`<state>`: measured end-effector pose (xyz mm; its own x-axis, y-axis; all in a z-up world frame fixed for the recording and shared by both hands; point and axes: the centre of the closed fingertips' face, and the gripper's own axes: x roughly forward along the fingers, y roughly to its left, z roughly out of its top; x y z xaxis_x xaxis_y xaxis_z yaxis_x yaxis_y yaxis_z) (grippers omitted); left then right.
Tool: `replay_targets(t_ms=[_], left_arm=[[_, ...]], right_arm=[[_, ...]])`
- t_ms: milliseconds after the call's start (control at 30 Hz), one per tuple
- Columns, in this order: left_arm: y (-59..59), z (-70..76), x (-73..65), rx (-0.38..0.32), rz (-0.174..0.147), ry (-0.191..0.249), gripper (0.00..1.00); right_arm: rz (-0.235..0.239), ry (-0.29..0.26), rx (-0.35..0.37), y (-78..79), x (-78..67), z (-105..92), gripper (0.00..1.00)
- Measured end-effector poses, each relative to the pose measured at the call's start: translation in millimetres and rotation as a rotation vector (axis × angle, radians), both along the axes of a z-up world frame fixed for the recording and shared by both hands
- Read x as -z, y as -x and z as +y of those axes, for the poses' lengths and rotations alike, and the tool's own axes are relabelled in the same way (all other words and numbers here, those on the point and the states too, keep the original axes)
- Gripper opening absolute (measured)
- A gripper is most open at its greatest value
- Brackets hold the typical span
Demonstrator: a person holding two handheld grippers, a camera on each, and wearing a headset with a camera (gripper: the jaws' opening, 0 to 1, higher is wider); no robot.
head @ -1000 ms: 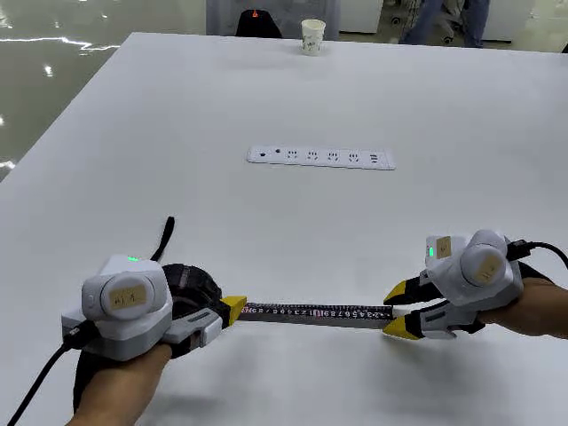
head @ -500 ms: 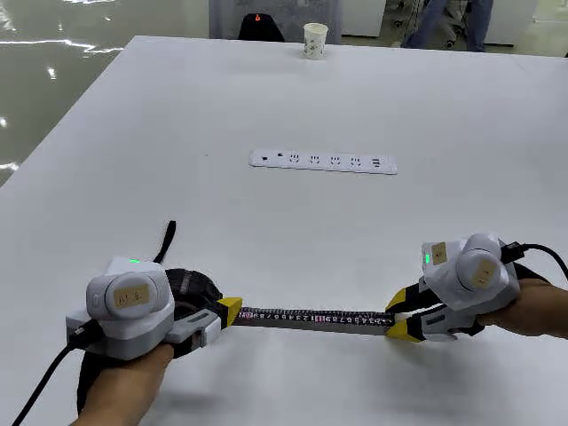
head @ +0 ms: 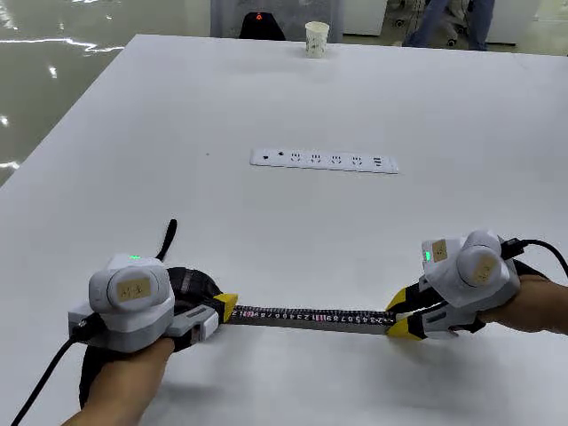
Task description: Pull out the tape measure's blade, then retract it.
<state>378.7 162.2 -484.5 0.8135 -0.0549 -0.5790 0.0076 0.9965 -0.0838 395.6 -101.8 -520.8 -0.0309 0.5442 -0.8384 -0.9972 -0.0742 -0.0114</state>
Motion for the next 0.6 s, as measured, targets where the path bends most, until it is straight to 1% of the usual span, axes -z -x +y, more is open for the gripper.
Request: replay_targets(t_ms=[300, 600], left_arm=[[-0.8, 2.8, 1.7, -0.024, 0.008, 0.005, 0.65], [-1.4, 5.4, 3.8, -0.041, 0.016, 0.002, 0.63]], right_arm=[[0.011, -0.003, 0.003, 0.5, 0.2, 0.2, 0.11], [0.007, -0.002, 0.001, 0.4, 0.6, 0.1, 0.11]])
